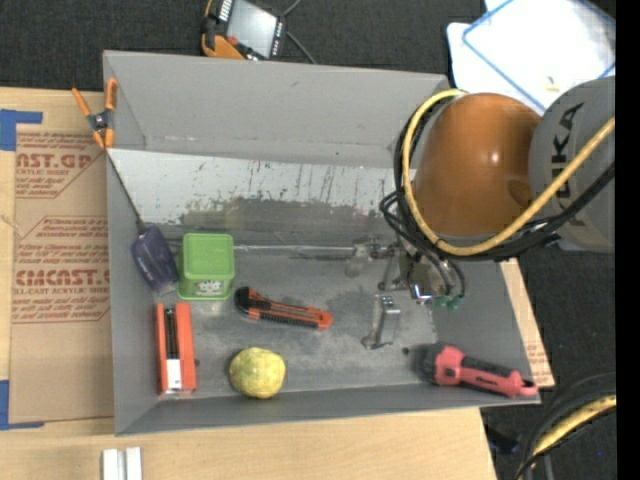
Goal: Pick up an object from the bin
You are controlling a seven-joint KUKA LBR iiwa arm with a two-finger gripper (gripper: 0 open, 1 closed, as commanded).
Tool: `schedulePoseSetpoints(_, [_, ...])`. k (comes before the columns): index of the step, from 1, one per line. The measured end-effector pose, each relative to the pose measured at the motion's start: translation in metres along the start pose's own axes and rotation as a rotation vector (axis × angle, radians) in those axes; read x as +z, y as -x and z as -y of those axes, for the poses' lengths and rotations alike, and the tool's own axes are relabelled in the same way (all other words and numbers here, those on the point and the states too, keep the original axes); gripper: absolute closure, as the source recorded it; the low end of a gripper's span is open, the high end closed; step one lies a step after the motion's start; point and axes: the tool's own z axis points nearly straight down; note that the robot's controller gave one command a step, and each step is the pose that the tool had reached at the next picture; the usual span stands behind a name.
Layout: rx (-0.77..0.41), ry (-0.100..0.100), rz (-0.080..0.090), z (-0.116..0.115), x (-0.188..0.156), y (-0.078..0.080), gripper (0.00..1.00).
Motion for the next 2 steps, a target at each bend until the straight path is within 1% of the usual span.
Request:
schedulePoseSetpoints(1, [0.0,0.0,0.009,0.0,-0.004,0.001,0.0])
schedulePoseSetpoints(2, [0.005,0.002,0.012,-0.054,0.133,0.046,0.0])
